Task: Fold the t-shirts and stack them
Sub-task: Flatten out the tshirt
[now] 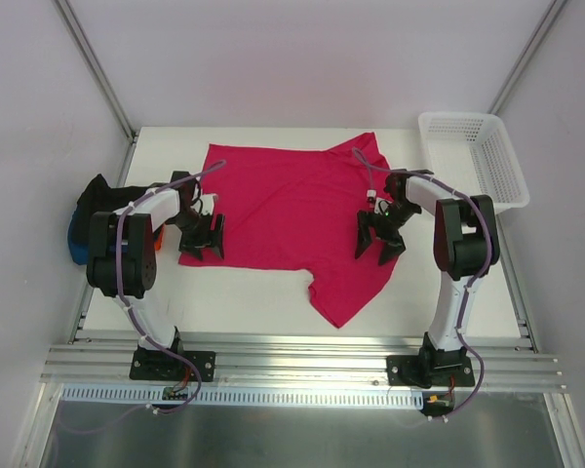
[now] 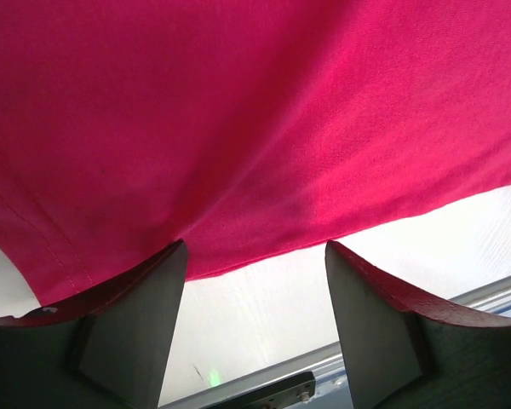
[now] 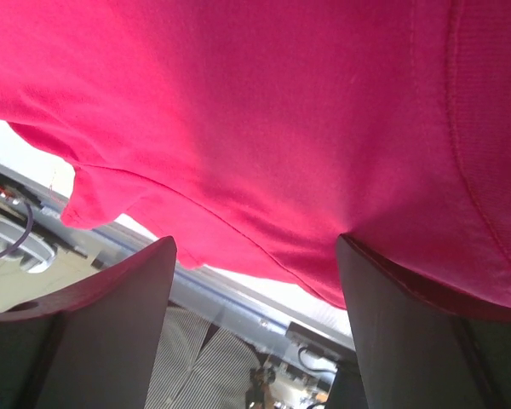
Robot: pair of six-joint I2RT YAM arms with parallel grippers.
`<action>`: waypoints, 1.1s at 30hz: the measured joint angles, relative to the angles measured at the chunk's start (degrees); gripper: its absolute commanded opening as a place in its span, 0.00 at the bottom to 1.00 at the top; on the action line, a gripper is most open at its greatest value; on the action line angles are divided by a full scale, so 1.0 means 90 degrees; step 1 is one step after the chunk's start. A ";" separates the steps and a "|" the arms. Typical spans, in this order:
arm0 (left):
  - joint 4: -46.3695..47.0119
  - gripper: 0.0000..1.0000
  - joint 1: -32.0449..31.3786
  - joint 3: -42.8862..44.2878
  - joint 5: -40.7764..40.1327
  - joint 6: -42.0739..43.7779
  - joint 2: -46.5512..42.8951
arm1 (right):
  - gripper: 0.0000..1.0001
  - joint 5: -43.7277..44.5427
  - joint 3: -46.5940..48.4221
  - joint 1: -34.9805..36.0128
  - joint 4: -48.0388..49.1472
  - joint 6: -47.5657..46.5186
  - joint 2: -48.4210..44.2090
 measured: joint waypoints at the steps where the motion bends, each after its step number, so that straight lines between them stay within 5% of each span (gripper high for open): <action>1: -0.0002 0.66 0.0000 -0.0012 0.0002 0.0002 0.0000 | 0.81 -0.0002 -0.0029 0.0000 -0.0027 0.0010 -0.0002; 20: -0.1183 0.60 0.0000 -0.0663 0.0313 0.0070 -0.0440 | 0.83 0.0236 -0.1183 -0.0027 -0.0228 -0.0036 -0.0627; 24: -0.1273 0.49 0.0000 -0.0668 0.0391 0.0073 -0.0578 | 0.83 0.0272 -0.1180 -0.0126 -0.0231 -0.0083 -0.0627; 33: -0.1372 0.63 0.0000 -0.0182 0.0510 0.0223 -0.1115 | 0.83 0.0328 -0.1166 -0.0328 -0.0236 -0.0143 -0.0627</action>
